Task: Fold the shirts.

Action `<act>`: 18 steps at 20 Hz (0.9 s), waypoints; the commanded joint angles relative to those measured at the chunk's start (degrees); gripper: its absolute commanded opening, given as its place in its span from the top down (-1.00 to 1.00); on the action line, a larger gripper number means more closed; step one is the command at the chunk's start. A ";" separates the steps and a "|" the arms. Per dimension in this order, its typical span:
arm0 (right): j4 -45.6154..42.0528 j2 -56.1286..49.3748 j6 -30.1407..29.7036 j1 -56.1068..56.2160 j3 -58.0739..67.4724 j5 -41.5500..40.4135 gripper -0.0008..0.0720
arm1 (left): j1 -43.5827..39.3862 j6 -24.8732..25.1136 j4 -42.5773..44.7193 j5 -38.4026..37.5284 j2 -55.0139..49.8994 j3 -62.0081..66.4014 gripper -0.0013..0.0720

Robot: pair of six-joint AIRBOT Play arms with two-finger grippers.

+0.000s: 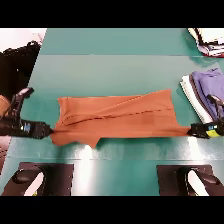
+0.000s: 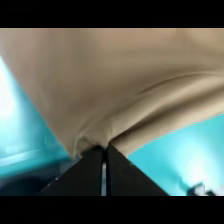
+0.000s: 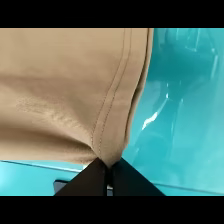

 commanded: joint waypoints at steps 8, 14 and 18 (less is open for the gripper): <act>8.46 -34.23 0.68 7.45 26.34 -12.55 0.93 | 0.04 9.57 -1.44 29.07 -35.26 12.74 0.89; 13.00 -46.82 -0.46 7.06 38.99 -10.97 -0.31 | 0.04 6.91 -1.53 31.34 -40.46 16.11 -0.61; 12.79 -47.54 -4.17 2.99 39.69 -5.07 -0.30 | 0.04 6.95 -2.67 20.26 -40.26 21.55 -0.53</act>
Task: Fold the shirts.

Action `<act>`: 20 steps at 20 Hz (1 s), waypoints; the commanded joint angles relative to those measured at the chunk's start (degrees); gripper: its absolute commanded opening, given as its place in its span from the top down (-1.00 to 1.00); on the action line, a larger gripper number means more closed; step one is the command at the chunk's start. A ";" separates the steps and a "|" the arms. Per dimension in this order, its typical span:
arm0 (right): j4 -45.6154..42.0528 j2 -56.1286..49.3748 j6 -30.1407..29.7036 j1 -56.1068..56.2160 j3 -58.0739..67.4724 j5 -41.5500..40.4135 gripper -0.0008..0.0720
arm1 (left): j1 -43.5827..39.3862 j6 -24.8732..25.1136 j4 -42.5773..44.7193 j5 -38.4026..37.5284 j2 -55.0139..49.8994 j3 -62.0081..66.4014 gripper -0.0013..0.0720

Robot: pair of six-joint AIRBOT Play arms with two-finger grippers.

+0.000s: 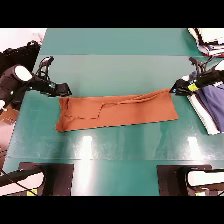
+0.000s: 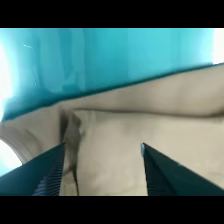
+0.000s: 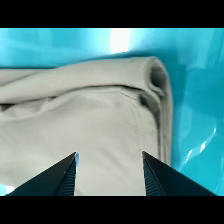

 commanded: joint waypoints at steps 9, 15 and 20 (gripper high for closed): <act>11.45 -1.75 -10.27 -14.36 -13.68 0.52 -0.31 | -1.55 1.20 -15.54 -2.16 -0.42 3.23 0.89; 14.34 -5.68 -11.63 -9.27 -14.69 -1.03 -0.31 | -14.01 -0.02 -15.34 6.12 -1.81 3.06 0.89; 14.29 -5.07 -14.73 -3.82 -10.16 -0.31 0.79 | -23.56 -2.38 -16.33 11.67 -7.39 3.13 0.89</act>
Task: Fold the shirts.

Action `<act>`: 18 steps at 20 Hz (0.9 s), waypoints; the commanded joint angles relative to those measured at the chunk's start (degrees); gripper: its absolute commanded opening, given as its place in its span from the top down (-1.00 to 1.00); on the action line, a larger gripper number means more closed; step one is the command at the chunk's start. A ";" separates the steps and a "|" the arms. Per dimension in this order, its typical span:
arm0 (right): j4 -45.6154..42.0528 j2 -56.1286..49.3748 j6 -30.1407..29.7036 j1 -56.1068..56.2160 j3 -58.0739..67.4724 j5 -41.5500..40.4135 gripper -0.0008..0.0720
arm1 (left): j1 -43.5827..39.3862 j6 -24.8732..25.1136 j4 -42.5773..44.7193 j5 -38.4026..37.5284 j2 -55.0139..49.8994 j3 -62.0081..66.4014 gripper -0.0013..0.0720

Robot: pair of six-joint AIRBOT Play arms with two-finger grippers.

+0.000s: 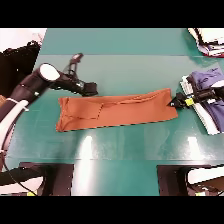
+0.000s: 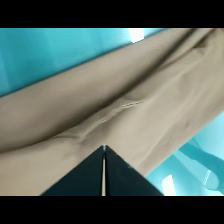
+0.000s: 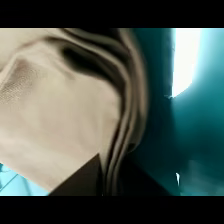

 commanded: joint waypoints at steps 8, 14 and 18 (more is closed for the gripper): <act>10.36 16.17 1.95 4.24 11.87 4.48 0.94 | -13.11 -1.16 -5.60 8.02 -16.11 3.76 0.89; 12.98 18.93 5.42 17.33 22.12 4.39 0.93 | -14.60 -1.20 -7.30 9.31 -20.92 10.36 0.89; 12.98 18.93 5.40 26.03 24.17 3.37 0.93 | -14.60 -2.40 -6.99 9.97 -21.31 10.36 0.89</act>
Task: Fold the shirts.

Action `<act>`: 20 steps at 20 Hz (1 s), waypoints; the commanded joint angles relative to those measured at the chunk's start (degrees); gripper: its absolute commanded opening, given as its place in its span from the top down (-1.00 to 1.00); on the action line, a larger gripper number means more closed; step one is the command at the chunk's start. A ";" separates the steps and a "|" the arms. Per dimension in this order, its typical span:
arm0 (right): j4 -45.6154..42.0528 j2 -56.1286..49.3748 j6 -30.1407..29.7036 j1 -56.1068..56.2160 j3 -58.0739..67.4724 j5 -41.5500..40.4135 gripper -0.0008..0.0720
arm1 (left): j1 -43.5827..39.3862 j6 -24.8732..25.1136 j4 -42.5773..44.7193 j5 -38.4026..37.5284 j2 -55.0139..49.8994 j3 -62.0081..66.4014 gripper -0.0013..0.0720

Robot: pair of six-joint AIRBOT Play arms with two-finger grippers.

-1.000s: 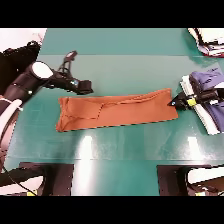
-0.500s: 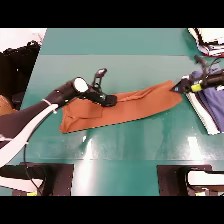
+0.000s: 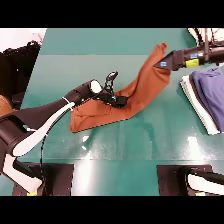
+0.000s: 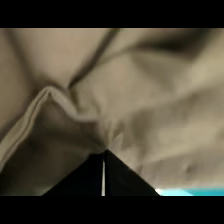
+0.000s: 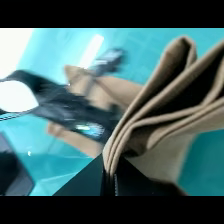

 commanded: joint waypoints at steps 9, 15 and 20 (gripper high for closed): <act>0.63 -4.85 -2.54 20.81 1.92 -8.28 0.93 | 16.28 -0.57 11.65 -11.10 12.52 0.85 0.89; 0.57 -17.77 -5.60 39.78 1.95 -28.28 0.68 | 33.24 -0.20 20.44 -14.56 28.85 0.94 0.89; -2.93 -20.02 -7.08 40.35 1.92 -24.59 -0.04 | 37.48 -0.13 20.70 -17.03 32.28 0.94 0.89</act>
